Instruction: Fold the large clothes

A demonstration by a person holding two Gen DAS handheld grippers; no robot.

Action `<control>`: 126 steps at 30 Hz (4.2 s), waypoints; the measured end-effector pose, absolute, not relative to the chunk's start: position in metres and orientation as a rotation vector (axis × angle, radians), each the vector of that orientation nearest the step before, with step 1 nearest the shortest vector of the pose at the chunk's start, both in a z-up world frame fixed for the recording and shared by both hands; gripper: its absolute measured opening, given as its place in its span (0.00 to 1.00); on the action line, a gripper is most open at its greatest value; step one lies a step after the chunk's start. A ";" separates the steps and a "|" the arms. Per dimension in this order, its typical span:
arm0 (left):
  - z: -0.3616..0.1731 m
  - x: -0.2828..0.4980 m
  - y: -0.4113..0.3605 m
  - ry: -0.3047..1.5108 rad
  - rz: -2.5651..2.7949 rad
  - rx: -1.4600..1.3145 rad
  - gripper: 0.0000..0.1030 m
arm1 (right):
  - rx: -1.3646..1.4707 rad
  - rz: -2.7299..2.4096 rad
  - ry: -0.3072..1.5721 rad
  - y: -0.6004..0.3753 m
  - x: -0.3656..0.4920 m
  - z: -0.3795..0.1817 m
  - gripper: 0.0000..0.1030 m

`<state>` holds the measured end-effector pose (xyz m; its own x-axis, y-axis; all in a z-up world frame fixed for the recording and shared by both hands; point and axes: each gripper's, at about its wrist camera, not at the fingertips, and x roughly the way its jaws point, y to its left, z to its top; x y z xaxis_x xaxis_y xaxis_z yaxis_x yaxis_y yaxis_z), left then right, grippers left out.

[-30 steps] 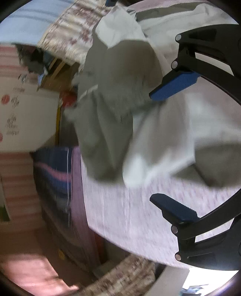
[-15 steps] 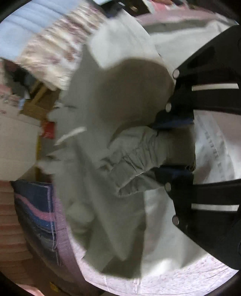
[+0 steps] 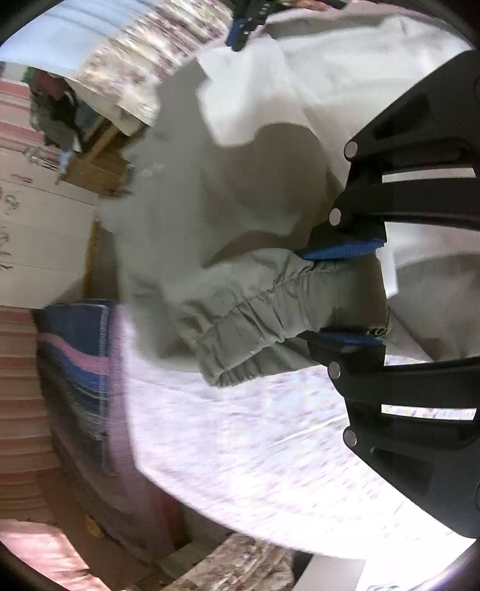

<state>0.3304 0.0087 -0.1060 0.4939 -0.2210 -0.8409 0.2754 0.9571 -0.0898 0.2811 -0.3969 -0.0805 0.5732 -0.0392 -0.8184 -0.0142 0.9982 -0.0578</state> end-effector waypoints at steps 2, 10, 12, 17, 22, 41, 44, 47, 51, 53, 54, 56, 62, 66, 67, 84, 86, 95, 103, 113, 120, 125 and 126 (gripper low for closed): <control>-0.119 0.325 0.008 1.001 -0.302 0.079 0.32 | -0.105 -0.035 0.988 -0.397 0.283 -0.096 0.31; -0.097 0.315 0.008 0.915 -0.271 0.144 0.51 | 0.022 0.029 0.922 -0.419 0.272 -0.069 0.30; -0.079 0.315 0.012 0.896 -0.263 0.129 0.53 | 0.046 0.041 0.879 -0.419 0.272 -0.054 0.30; -0.053 0.333 0.009 0.862 -0.261 0.076 0.51 | 0.004 0.006 0.855 -0.412 0.307 -0.044 0.30; -0.085 0.360 -0.011 0.964 -0.231 0.112 0.17 | -0.051 -0.040 0.955 -0.408 0.340 -0.081 0.28; -0.087 0.303 -0.024 0.883 -0.397 0.133 0.47 | -0.032 0.117 0.909 -0.395 0.247 -0.065 0.25; -0.108 0.303 -0.028 0.912 -0.370 0.195 0.47 | -0.114 0.067 0.971 -0.392 0.247 -0.093 0.23; -0.119 0.309 -0.023 0.930 -0.366 0.196 0.44 | -0.124 0.060 0.984 -0.400 0.244 -0.111 0.24; -0.122 0.305 -0.031 0.917 -0.335 0.255 0.44 | -0.040 0.056 0.983 -0.410 0.239 -0.105 0.26; -0.111 0.296 -0.029 0.903 -0.335 0.230 0.48 | -0.002 0.093 0.940 -0.409 0.224 -0.091 0.34; -0.103 0.292 -0.026 0.891 -0.338 0.213 0.61 | 0.019 0.104 0.908 -0.410 0.217 -0.083 0.42; -0.091 0.280 -0.021 0.845 -0.311 0.205 0.87 | 0.042 0.087 0.813 -0.410 0.195 -0.060 0.68; -0.057 0.233 -0.018 0.764 -0.268 0.212 0.97 | 0.116 0.025 0.648 -0.413 0.134 -0.017 0.95; -0.038 0.200 -0.012 0.751 -0.275 0.183 0.97 | 0.122 -0.037 0.624 -0.407 0.096 -0.011 0.96; -0.035 0.192 -0.007 0.744 -0.277 0.179 0.97 | 0.116 -0.043 0.623 -0.407 0.092 -0.011 0.96; -0.054 0.094 0.035 0.733 -0.248 0.126 0.97 | 0.082 -0.393 0.644 -0.401 -0.014 -0.030 0.96; -0.057 0.085 0.044 0.736 -0.240 0.095 0.97 | -0.041 -0.470 0.624 -0.391 -0.024 -0.032 0.96; -0.084 0.057 0.062 0.797 -0.191 0.035 0.97 | 0.095 -0.371 0.647 -0.400 -0.046 -0.043 0.96; -0.097 0.041 0.066 0.828 -0.191 -0.036 0.97 | 0.148 -0.250 0.627 -0.386 -0.067 -0.049 0.96; -0.123 0.031 0.064 0.881 -0.184 -0.037 0.96 | 0.206 -0.241 0.701 -0.398 -0.090 -0.078 0.95; -0.135 0.023 0.052 0.910 -0.234 -0.023 0.76 | 0.224 -0.199 0.782 -0.396 -0.095 -0.101 0.80; -0.137 0.015 0.047 0.923 -0.267 -0.020 0.62 | 0.229 -0.139 0.830 -0.379 -0.101 -0.113 0.73; -0.137 0.014 0.047 0.923 -0.273 -0.022 0.59 | 0.225 -0.130 0.842 -0.377 -0.103 -0.116 0.73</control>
